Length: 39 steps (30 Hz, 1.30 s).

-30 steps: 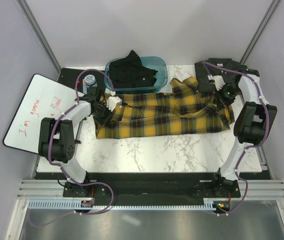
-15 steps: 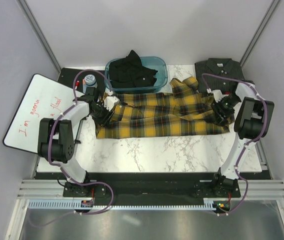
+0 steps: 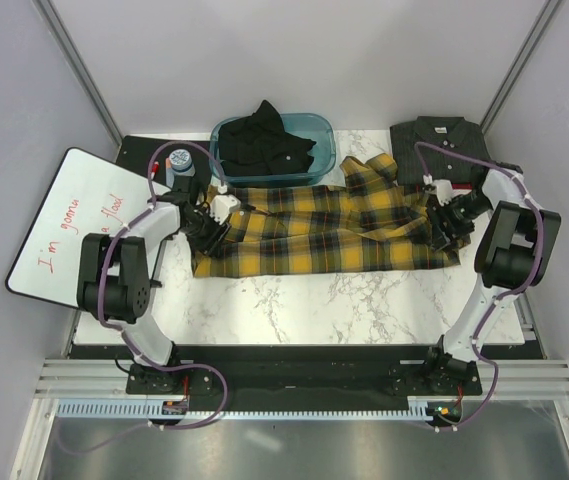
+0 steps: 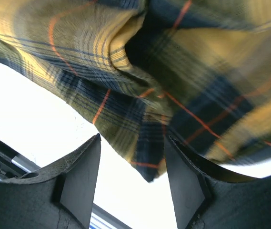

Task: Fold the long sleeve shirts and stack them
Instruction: Fold the shirt

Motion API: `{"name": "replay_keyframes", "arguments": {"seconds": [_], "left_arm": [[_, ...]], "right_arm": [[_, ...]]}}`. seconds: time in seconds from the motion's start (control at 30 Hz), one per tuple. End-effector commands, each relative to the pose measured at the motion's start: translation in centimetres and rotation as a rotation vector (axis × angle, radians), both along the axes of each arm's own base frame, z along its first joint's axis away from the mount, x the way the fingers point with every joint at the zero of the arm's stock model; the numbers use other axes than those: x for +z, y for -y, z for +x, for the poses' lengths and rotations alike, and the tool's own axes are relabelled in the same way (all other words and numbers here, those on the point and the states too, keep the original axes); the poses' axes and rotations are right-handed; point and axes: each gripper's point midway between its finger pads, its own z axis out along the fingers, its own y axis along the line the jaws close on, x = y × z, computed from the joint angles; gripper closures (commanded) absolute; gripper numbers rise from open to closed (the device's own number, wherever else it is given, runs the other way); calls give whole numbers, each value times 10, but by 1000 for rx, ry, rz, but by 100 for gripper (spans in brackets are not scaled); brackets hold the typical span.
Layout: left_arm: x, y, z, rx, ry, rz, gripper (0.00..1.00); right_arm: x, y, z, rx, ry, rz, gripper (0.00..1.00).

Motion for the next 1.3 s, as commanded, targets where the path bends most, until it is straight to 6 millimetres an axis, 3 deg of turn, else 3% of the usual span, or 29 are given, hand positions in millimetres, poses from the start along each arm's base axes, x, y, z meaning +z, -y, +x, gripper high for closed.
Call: {"name": "replay_keyframes", "arguments": {"seconds": [0.0,0.17,0.33,0.43,0.63,0.7,0.73,0.77,0.8,0.83,0.9,0.93,1.0,1.03,1.07,1.1,1.17,1.2,1.27], "left_arm": [[-12,3,0,13,-46,-8,51],[-33,-6,-19,-11,-96,52,58],[-46,-14,-62,-54,-146,103,69],[-46,-16,-88,-87,-170,122,73],[-34,-24,-141,-153,-214,140,76],[-27,-24,-154,-170,-223,129,71],[-17,-21,-153,-190,-184,112,69],[-6,-14,-149,-202,-155,74,63],[1,-10,-148,-207,-140,53,59],[13,-6,-144,-219,-96,30,55],[36,8,-128,-231,-20,-37,46],[44,12,-124,-234,2,-57,44],[66,26,-110,-232,50,-124,35],[73,29,-103,-225,74,-141,34],[85,35,-93,-224,103,-170,31],[91,38,-89,-207,111,-185,22],[105,44,-75,-194,162,-214,21],[109,47,-73,-183,169,-230,21],[119,51,-64,-173,213,-256,20]], "right_arm": [[-35,8,-4,-3,-22,-42,38],[-60,21,-28,27,-91,-129,43],[-61,22,-63,81,-132,-170,45],[-56,20,-86,118,-151,-187,45],[-38,7,-161,218,-245,-160,49],[-21,-1,-173,224,-234,-120,46],[-14,-3,-170,223,-212,-104,44],[3,1,-149,210,-143,-114,43],[16,-11,-142,196,-118,-42,40],[36,-8,-113,178,-45,-35,39],[61,-24,-83,124,37,78,34],[78,-22,-51,101,111,97,33],[97,-38,-13,9,176,190,32],[106,-38,15,-27,212,198,33],[111,-43,36,-102,224,216,33],[115,-60,49,-89,231,246,32],[120,-68,93,-196,283,233,29],[119,-83,107,-188,307,229,29],[117,-86,145,-227,407,180,28]]}}
